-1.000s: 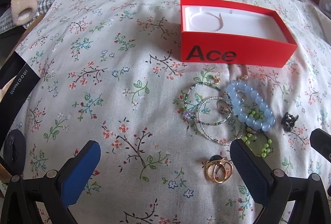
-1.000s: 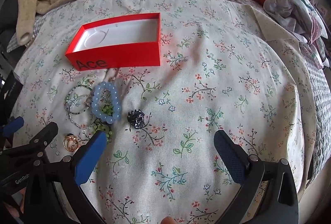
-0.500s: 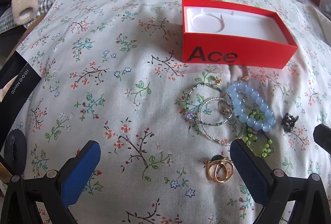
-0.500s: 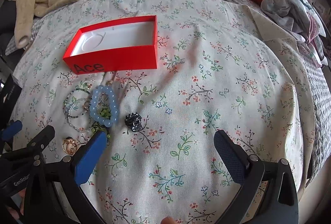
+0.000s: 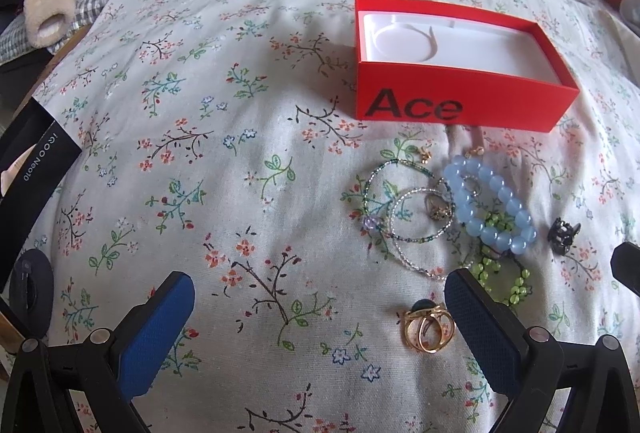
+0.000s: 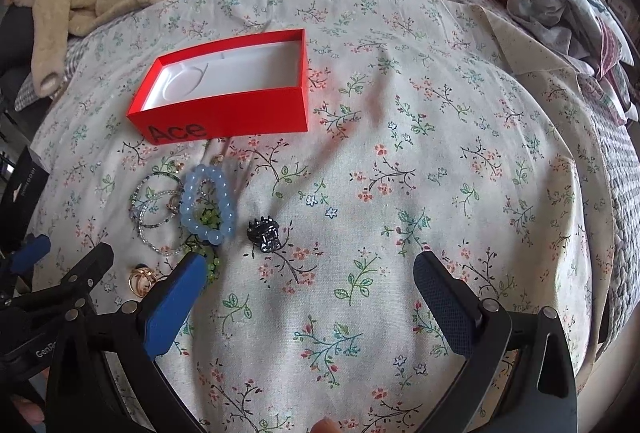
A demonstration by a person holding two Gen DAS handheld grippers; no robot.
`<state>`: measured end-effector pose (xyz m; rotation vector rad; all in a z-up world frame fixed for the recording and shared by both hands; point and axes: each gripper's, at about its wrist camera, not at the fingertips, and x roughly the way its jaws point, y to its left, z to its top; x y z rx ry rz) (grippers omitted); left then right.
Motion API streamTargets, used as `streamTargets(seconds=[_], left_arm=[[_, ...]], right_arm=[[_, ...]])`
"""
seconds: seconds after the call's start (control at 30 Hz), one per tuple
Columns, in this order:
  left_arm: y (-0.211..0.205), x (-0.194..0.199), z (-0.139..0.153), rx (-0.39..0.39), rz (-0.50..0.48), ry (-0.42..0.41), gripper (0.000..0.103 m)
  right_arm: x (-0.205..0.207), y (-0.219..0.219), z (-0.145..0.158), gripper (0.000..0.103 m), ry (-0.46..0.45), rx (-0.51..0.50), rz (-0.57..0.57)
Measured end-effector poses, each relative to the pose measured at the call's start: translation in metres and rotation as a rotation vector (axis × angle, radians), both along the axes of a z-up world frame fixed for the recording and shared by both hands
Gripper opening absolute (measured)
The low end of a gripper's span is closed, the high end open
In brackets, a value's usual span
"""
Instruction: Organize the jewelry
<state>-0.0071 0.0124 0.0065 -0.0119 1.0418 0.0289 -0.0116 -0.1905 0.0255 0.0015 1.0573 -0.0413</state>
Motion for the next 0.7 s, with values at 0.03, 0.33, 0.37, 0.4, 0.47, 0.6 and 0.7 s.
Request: streamTargets(seconds=[0.03, 0.33, 0.37, 0.4, 0.47, 0.6, 0.7], left_arm=[[0.000, 0.000, 0.000, 0.002, 0.001, 0.000, 0.103], [0.014, 0.014, 0.001, 0.016, 0.036, 0.021, 0.103], [0.017, 0.017, 0.003, 0.005, 0.041, 0.034, 0.103], [0.019, 0.022, 0.006, -0.008, 0.039, 0.043, 0.103], [0.021, 0.030, 0.015, -0.015, 0.030, 0.041, 0.103], [0.022, 0.052, 0.024, -0.051, -0.001, 0.092, 0.103], [0.022, 0.066, 0.019, -0.139, -0.028, 0.128, 0.096]], right_arm=[[0.000, 0.000, 0.000, 0.103, 0.000, -0.002, -0.001], [0.015, 0.008, -0.004, 0.103, 0.054, -0.043, 0.068], [0.018, 0.008, -0.003, 0.103, 0.060, -0.049, 0.064], [0.021, 0.009, -0.001, 0.103, 0.067, -0.053, 0.068], [0.027, 0.013, 0.007, 0.103, 0.070, -0.047, 0.093], [0.043, 0.026, 0.026, 0.103, 0.088, -0.035, 0.150], [0.059, 0.036, 0.024, 0.103, 0.139, 0.020, 0.220]])
